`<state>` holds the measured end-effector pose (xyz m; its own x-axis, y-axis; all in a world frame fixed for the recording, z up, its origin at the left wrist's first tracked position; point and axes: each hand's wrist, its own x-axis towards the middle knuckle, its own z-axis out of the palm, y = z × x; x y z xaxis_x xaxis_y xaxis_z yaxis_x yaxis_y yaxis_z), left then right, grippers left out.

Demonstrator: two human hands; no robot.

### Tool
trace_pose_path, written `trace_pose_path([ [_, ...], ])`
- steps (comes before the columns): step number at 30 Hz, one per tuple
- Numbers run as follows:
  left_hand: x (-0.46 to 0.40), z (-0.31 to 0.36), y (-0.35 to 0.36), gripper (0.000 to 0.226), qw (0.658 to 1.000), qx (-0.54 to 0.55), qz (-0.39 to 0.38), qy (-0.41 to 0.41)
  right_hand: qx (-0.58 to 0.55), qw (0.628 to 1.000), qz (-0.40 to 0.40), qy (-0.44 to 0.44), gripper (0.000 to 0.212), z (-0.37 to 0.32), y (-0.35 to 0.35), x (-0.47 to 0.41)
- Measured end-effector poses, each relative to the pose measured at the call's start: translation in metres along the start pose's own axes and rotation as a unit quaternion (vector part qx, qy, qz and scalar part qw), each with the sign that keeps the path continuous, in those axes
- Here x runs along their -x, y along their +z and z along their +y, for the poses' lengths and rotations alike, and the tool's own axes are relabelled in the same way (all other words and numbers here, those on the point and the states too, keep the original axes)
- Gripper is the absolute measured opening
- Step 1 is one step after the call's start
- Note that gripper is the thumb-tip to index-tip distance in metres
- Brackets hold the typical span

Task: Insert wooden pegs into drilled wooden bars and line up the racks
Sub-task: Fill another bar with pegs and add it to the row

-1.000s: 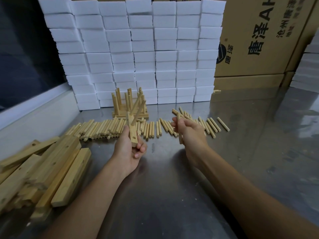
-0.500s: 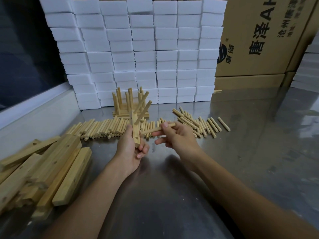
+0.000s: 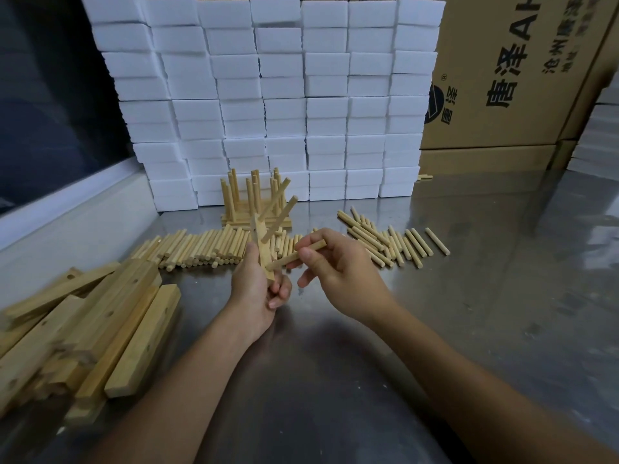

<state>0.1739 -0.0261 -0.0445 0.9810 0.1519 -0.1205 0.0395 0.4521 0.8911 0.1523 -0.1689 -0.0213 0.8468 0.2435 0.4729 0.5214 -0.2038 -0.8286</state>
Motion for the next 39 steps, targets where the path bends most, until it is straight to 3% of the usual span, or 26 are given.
trace_pose_path([
  [6,0.002,-0.001,-0.001,0.049,1.000,-0.018,-0.014,0.005,0.048,0.998,0.007,-0.031,0.008,-0.001,-0.004,-0.003],
  [13,0.003,-0.002,-0.003,0.052,0.999,-0.023,-0.028,0.007,0.002,1.000,0.028,-0.002,0.019,0.000,0.000,-0.004],
  [23,0.006,-0.004,0.000,0.047,0.996,-0.075,-0.037,0.035,0.060,0.997,-0.041,0.012,0.010,-0.011,-0.019,-0.010],
  [29,0.004,-0.003,0.001,0.041,0.996,-0.082,-0.034,0.020,0.292,0.947,-0.126,-0.055,0.015,-0.015,-0.021,-0.007],
  [34,0.005,-0.005,0.000,0.045,0.994,-0.089,-0.051,0.034,0.348,0.923,-0.127,-0.105,0.014,-0.017,-0.011,-0.008],
  [39,0.002,-0.008,0.001,0.047,0.989,-0.123,-0.067,0.055,0.402,0.905,-0.078,-0.115,0.015,-0.017,-0.006,-0.006],
])
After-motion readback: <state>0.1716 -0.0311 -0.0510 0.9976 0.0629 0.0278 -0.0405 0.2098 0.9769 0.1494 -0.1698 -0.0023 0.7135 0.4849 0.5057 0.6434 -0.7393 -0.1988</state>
